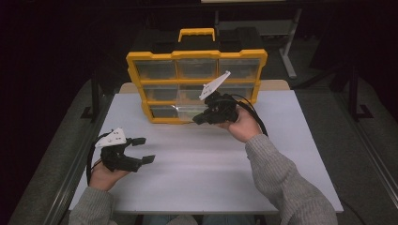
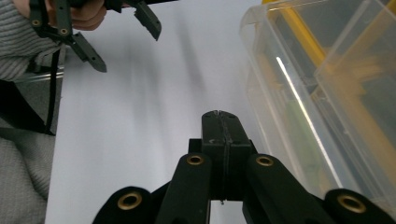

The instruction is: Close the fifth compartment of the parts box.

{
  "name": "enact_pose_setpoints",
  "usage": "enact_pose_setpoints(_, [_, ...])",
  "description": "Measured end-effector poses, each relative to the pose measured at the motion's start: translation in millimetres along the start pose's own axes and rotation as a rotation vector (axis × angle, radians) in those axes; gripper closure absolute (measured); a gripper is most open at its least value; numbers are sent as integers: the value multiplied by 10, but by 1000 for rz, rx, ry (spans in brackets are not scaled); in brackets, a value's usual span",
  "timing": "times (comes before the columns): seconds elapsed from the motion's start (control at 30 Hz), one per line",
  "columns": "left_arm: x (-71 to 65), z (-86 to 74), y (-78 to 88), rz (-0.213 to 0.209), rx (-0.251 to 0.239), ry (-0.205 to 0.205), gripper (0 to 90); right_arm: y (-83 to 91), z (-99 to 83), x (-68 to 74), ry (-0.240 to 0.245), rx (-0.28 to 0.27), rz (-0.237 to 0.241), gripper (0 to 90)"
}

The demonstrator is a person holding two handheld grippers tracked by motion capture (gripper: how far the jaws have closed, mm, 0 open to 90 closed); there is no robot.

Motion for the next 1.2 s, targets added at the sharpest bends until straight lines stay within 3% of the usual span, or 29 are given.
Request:
enact_pose_setpoints(0.17, [4,-6,15,1,1,5,211,-9,2,-55,-19,13,-14,888])
enact_pose_setpoints(0.63, [-1,-1,26,-1,-5,15,211,-46,47,-119,8,24,-31,888])
enact_pose_setpoints(1.2, [-2,0,32,-3,-15,18,212,-23,39,-206,-12,25,-43,888])
Point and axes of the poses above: each handheld gripper's, and its own axes: y roughly backward along the jaws, z roughly out of its top, x roughly to its left, the point moved 10 cm from there along -y, roughly forward along the jaws, and after that the axes turned 8 degrees about x, right-handed, at the moved point
